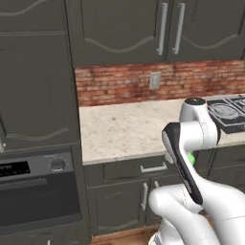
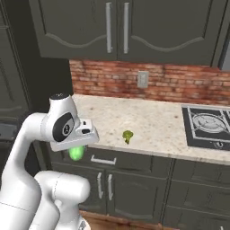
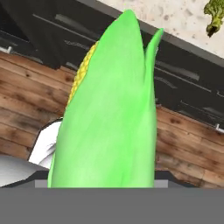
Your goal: Place the corn and broccoli inside the fridge drawer. Close the drawer after placing the vegetables.
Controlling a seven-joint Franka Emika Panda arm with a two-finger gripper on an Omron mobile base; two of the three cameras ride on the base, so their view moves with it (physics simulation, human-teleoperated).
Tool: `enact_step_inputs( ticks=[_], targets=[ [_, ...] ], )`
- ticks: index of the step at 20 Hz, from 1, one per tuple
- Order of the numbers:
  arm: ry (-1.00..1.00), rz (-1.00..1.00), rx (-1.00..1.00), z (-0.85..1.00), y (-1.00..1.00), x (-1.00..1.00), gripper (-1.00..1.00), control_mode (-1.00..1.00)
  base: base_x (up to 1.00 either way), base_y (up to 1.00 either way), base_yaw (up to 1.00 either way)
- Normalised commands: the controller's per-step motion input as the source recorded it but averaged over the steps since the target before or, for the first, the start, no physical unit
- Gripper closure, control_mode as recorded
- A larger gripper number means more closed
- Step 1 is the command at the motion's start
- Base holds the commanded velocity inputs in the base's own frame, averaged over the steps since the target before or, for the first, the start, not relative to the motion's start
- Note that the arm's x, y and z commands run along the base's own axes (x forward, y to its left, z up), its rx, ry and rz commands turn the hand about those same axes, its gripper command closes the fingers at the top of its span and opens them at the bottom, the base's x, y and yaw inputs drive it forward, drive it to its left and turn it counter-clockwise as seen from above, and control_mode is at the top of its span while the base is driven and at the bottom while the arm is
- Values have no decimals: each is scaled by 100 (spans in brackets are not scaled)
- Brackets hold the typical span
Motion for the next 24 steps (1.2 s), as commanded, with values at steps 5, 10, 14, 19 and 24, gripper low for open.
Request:
enact_step_inputs(
  ticks=[5,10,14,19,24],
  targets=[
    [0,0,0,0,0,0,100,100,-100,11,11],
    [0,0,0,0,0,0,100,100,-93,1,16],
    [0,0,0,0,0,0,100,100,-69,-1,4],
    [0,0,0,0,0,0,100,100,-15,-25,-43],
    [0,0,0,0,0,0,100,100,0,-6,-80]
  ],
)
